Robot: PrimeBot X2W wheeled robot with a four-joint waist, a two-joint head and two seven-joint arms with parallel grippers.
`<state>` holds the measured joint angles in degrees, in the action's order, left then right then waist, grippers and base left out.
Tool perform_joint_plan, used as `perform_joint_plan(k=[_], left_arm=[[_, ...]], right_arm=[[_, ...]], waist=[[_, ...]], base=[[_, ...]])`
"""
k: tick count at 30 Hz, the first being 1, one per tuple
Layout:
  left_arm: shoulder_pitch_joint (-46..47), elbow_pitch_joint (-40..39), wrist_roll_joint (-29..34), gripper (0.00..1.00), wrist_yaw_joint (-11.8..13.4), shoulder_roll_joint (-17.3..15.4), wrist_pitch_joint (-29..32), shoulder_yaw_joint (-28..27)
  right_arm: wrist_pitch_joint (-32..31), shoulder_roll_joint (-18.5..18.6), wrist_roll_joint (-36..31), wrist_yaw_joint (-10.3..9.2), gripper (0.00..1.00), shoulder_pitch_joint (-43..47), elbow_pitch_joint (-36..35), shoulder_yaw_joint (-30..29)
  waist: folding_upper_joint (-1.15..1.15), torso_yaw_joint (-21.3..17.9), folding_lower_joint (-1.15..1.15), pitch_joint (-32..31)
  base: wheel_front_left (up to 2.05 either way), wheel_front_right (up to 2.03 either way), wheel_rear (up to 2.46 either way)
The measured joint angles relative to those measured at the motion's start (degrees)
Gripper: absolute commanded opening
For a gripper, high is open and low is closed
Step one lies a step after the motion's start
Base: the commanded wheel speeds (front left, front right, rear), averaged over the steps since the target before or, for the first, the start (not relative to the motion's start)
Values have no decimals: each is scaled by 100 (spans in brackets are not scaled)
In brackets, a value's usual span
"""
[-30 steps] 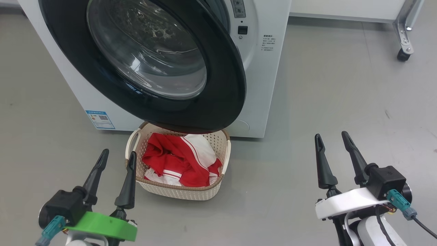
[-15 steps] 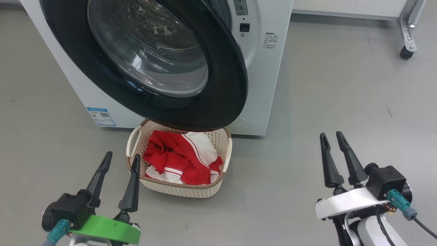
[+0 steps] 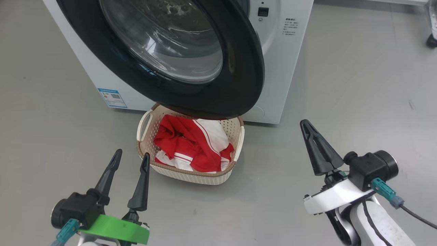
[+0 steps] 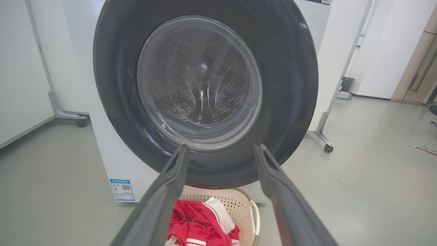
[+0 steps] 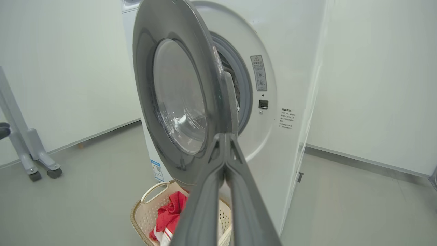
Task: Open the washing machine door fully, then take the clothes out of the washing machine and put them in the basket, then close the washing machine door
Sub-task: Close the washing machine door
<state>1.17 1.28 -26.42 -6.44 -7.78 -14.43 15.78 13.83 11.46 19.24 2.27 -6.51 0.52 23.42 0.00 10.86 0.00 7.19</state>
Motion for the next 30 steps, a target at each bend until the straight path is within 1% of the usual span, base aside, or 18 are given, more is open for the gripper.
perform_joint_plan(k=[3,5,16,30], left_arm=[[17,-7,33,100,-3,40,0,54],[59,-18,40,100,-43,100,0,92],[304,-56,77,100,-44,261,-1,200],[530,-52,75,100,-48,431,-1,252]], right_arm=[[-89,77,-96,105,0,-205,37,82],[-120,114,-133,122,0,-346,70,91],[-390,299,-211,274,0,-1133,346,102],[-569,558,-226,366,0,-1879,862,-19]], waist=[[0,108,0,104],[0,191,0,178],[0,709,0,667],[0,1356,0,1225]], base=[[0,0,0],[0,0,0],[0,0,0],[0,0,0]])
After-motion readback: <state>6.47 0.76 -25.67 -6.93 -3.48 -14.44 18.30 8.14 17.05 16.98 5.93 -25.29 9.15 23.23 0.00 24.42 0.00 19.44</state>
